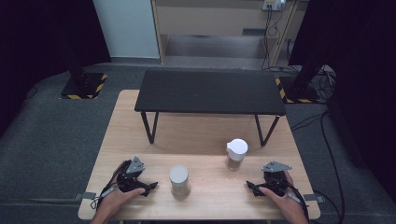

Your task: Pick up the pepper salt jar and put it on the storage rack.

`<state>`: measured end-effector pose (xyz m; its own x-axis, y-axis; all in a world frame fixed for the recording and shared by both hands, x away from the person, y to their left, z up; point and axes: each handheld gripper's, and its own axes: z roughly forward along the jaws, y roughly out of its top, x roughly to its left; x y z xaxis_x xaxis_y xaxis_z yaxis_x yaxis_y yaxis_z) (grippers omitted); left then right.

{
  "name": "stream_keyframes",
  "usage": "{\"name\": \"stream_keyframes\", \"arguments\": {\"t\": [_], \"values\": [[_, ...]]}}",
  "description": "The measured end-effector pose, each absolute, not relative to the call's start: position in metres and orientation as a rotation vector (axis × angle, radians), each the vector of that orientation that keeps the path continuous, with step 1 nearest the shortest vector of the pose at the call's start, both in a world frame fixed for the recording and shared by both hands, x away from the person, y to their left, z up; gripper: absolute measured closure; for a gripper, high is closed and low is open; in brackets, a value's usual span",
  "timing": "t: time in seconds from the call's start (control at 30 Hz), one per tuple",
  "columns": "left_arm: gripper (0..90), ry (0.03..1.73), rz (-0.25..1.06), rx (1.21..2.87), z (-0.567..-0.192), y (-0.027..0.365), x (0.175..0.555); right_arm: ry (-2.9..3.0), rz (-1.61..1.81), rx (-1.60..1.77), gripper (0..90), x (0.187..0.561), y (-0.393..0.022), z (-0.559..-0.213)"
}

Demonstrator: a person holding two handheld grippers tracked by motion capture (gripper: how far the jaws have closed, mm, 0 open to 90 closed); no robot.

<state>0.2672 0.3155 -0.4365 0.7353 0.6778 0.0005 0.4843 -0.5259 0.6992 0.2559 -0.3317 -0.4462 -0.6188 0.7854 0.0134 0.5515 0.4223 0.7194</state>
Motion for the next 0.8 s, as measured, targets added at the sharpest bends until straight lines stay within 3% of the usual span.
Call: {"name": "stream_keyframes", "arguments": {"t": [0.8], "values": [[0.0, 0.879, 0.355, 2.228, -0.4363, 0.3149, 0.2665, 2.352, 1.008, 1.157, 1.6, 0.2553, -0.3312, -0.4462]]}}
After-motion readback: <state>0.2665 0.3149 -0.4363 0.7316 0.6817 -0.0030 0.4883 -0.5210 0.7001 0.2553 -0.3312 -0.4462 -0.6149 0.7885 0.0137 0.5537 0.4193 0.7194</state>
